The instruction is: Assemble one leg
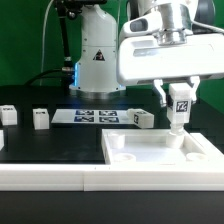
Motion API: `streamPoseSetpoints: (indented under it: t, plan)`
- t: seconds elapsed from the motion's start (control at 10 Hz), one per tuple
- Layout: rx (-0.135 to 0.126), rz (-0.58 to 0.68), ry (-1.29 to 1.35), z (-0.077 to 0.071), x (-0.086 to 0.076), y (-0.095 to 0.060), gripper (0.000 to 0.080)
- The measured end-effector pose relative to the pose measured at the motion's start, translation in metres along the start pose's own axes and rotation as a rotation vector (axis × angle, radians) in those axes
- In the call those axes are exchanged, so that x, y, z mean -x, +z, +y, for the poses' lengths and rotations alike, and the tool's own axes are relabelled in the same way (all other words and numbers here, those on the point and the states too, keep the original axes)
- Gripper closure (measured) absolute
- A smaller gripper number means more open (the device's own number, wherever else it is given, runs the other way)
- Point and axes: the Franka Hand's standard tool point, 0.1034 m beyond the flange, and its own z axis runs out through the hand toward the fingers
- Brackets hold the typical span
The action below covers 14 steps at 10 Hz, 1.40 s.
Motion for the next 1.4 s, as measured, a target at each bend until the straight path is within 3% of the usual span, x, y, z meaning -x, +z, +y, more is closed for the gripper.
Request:
streamPoseSetpoints:
  t: [0.3, 0.6, 0.8, 1.3, 1.4]
  plan:
    - [-0.005, -0.023, -0.018, -0.002, 0.000, 0.007, 0.0512]
    - [-0.022, -0.014, -0.029, -0.009, -0.034, 0.022, 0.0512]
    - [-0.021, -0.007, -0.024, 0.004, -0.055, 0.031, 0.0512]
    - [-0.023, -0.002, -0.029, -0.003, -0.049, 0.034, 0.0512]
    - [-0.029, -0.008, -0.028, -0.005, -0.056, 0.036, 0.0512]
